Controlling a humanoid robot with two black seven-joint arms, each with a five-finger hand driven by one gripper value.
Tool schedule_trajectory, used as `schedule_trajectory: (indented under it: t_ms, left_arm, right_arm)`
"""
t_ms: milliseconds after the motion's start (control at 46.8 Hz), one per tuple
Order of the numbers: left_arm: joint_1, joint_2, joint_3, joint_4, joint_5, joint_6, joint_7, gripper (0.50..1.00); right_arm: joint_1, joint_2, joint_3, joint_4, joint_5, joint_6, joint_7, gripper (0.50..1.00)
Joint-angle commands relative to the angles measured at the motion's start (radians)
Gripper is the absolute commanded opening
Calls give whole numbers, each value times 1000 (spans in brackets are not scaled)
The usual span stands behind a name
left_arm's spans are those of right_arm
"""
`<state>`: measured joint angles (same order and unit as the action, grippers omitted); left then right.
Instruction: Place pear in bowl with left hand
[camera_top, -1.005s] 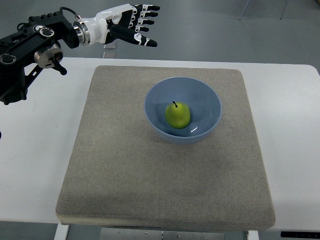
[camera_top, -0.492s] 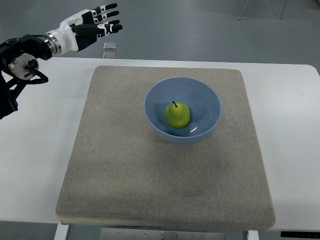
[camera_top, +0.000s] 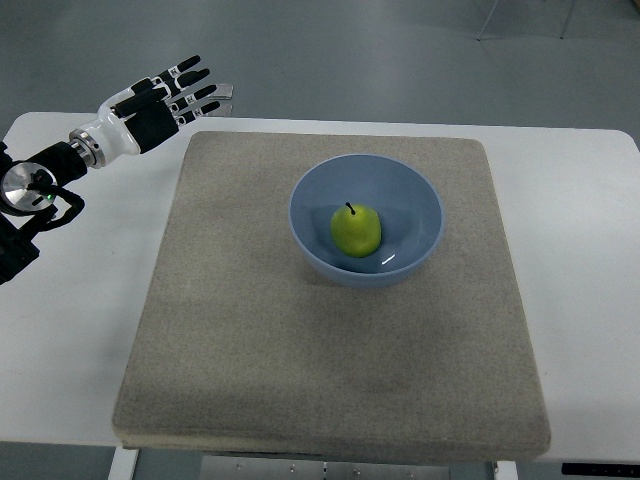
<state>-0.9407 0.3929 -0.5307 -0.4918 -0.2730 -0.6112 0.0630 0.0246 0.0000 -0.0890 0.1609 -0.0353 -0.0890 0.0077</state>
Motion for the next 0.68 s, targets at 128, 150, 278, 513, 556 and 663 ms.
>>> schedule_trajectory:
  t_ms: [128,150,278,513,556,663]
  left_arm:
    - [0,0,1,-1,-3,0,28,994]
    - [0,-2,1,-2,-3,0,28,994]
    - [-6,-2,1,-2,-3,0,37,994]
    - [-12,0,-5,-1,-5,0,55,994]
    - [-12,0,-11,-1,-6,0,55,994]
    - [-13,1,-14,-1,-5,0,55,994]
  right_arm:
    - [0,0,2,0,0,0,0,924]
    - [0,0,3,0,0,0,0,924]
    - [-5,0,-6,2,0,2,0,924]
    - [-6,0,-2,8,2,0,2,924]
    - [-6,0,-3,11,2,0,2,924]
    - [-6,0,-2,12,2,2,2,924]
